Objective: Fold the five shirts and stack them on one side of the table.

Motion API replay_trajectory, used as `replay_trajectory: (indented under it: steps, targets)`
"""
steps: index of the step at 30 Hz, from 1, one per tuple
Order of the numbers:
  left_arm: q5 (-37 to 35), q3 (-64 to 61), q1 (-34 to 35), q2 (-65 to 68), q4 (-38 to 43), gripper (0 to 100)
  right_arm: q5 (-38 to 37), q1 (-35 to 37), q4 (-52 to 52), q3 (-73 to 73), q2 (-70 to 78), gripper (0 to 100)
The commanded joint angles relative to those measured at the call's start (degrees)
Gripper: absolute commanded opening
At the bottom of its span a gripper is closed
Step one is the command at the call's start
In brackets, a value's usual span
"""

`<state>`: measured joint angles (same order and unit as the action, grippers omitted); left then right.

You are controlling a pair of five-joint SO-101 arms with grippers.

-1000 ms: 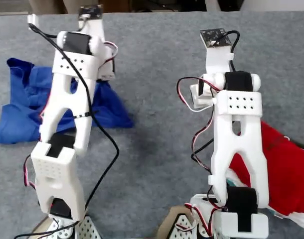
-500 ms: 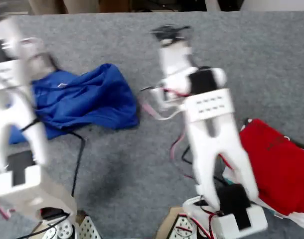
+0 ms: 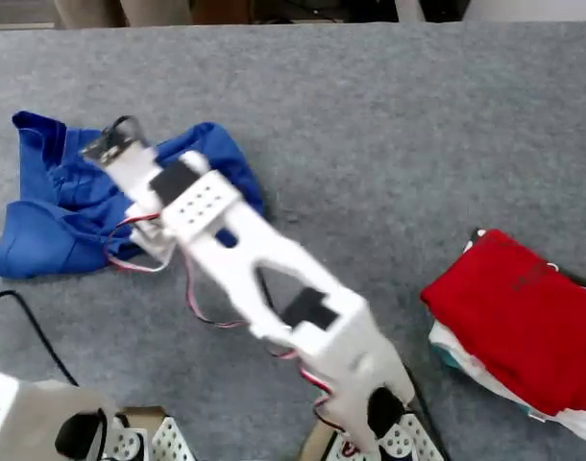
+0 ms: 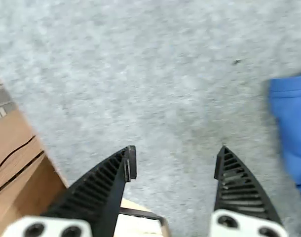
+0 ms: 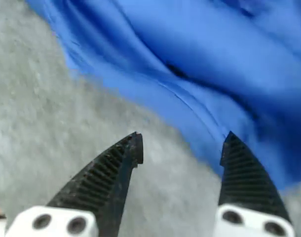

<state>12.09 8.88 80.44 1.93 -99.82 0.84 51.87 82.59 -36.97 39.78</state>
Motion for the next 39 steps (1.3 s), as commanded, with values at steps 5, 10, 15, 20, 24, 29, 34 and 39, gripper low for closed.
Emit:
replay_trajectory:
  steps: [5, 10, 15, 20, 24, 29, 34, 39]
  targets:
    - [3.78, 0.09, 6.59, -2.77, 4.57, 26, 0.53, 0.57, 4.13, -27.12, 20.88, 25.4]
    - [5.1, 0.09, 6.24, -2.77, 4.31, 26, 0.18, -2.77, 10.55, -44.09, 30.29, 1.4]
    - [5.1, 0.18, 5.1, -2.86, 4.4, 26, -0.53, -7.43, 19.52, -59.21, 32.92, 0.7]
    - [4.92, 0.09, 1.58, -2.68, 4.22, 26, -0.18, -16.92, 19.87, -54.11, 24.31, 0.5]
    - [4.84, 0.09, -2.02, -2.68, 4.13, 26, -0.18, -26.51, 19.87, -46.9, 17.63, 0.5]
    - [4.75, -0.97, -8.53, -2.68, 4.4, 26, -0.7, -39.34, 19.87, -32.57, 10.33, 0.5]
    - [3.16, -4.84, -20.22, -2.68, 4.57, 26, -4.66, -51.47, 19.43, -19.12, 7.96, 0.5]
    - [-8.35, -8.88, -33.32, -2.68, 14.24, 26, -8.88, -62.73, 19.43, -13.85, 7.96, 0.5]
